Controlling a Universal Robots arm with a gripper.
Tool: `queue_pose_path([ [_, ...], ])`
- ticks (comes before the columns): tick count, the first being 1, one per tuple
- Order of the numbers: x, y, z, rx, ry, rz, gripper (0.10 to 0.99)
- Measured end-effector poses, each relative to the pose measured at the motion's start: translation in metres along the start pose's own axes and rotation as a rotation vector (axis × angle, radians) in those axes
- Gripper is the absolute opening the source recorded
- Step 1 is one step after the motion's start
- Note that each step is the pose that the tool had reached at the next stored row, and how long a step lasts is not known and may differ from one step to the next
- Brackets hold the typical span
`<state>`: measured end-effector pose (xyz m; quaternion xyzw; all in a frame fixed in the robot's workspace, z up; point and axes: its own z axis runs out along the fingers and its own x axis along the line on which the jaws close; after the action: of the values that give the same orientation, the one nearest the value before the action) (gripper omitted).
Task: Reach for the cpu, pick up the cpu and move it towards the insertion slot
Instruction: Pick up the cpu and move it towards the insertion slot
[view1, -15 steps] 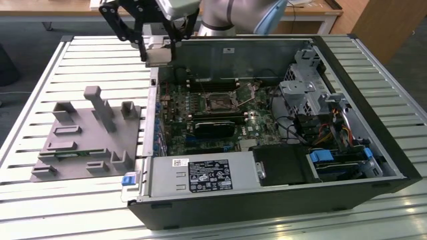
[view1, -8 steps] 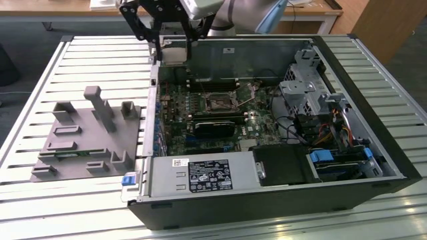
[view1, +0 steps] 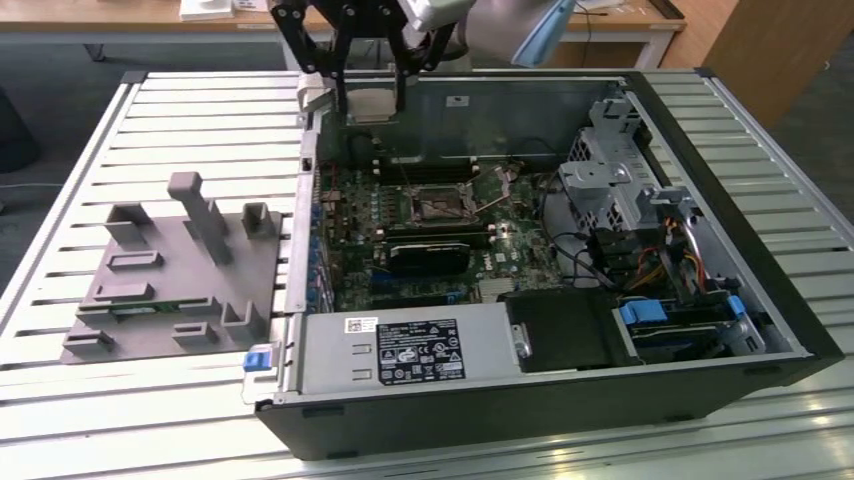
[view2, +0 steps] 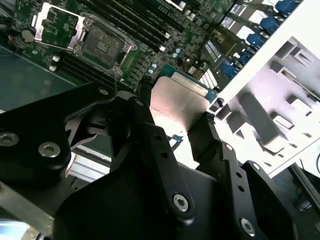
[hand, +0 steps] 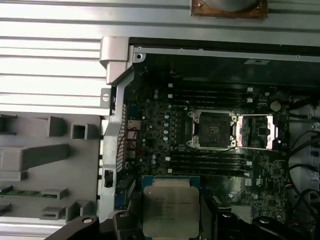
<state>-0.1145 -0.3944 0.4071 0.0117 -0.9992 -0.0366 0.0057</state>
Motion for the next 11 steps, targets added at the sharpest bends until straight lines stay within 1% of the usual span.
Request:
queue_pose_path([
  [11, -0.0231, 0.0201, 0.0017, 0.0, 0.0, 0.0, 0.541],
])
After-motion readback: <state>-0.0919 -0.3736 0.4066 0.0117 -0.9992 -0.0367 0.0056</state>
